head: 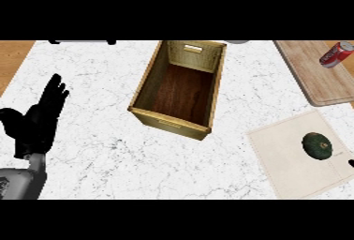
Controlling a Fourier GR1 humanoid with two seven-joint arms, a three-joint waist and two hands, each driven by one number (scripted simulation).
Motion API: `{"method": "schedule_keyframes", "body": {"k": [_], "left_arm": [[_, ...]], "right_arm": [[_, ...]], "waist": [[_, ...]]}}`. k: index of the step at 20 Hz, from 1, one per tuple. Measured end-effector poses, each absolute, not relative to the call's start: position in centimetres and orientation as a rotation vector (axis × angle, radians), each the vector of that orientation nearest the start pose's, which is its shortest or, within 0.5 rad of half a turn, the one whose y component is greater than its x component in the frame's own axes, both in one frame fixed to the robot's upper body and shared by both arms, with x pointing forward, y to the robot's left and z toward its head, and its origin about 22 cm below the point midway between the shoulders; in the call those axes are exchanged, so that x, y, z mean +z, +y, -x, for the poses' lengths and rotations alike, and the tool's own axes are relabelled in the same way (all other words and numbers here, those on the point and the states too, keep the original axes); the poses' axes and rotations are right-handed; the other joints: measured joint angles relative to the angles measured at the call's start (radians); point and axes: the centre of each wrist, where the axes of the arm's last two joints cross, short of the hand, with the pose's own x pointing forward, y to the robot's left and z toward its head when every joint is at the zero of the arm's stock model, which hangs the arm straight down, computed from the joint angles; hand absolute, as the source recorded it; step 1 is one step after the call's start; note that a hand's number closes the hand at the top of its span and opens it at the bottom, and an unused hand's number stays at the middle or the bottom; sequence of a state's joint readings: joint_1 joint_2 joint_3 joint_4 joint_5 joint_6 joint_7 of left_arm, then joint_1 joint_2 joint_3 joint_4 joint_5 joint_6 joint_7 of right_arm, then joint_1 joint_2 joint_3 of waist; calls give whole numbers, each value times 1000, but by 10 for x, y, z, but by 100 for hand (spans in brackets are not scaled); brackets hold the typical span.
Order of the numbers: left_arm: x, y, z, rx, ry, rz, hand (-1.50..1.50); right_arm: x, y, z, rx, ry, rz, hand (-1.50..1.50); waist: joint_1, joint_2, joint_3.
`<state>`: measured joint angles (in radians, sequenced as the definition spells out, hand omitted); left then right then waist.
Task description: Pick the squash from the placemat and place it in the basket
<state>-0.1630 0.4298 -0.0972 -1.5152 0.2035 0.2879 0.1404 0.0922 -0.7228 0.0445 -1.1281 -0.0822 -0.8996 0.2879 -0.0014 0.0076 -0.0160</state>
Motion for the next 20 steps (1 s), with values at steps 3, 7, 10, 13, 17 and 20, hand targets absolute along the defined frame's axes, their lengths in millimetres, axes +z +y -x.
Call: {"method": "schedule_keyframes", "body": {"k": [3,7,10,13,17,20], "left_arm": [[57,292,-282,-35,-1523,-301,0],[51,293,-281,-28,-1513,-306,0],[47,292,-279,-18,-1514,-311,0],[50,298,-282,-15,-1515,-311,0],[48,292,-286,-20,-1507,-303,0],[46,296,-287,-23,-1509,-302,0]], "right_arm": [[0,-444,-189,-222,-790,1204,-150],[36,-426,-198,-153,-716,1104,-150],[70,-408,-203,-116,-691,1066,-150],[96,-389,-202,-101,-702,1070,-150],[105,-372,-195,-98,-759,1094,-150],[98,-367,-193,-120,-782,1106,-150]], "waist": [[2,-3,0],[-8,-10,2],[-12,-12,6],[-15,-12,9],[-13,-11,12],[-8,-10,13]]}}
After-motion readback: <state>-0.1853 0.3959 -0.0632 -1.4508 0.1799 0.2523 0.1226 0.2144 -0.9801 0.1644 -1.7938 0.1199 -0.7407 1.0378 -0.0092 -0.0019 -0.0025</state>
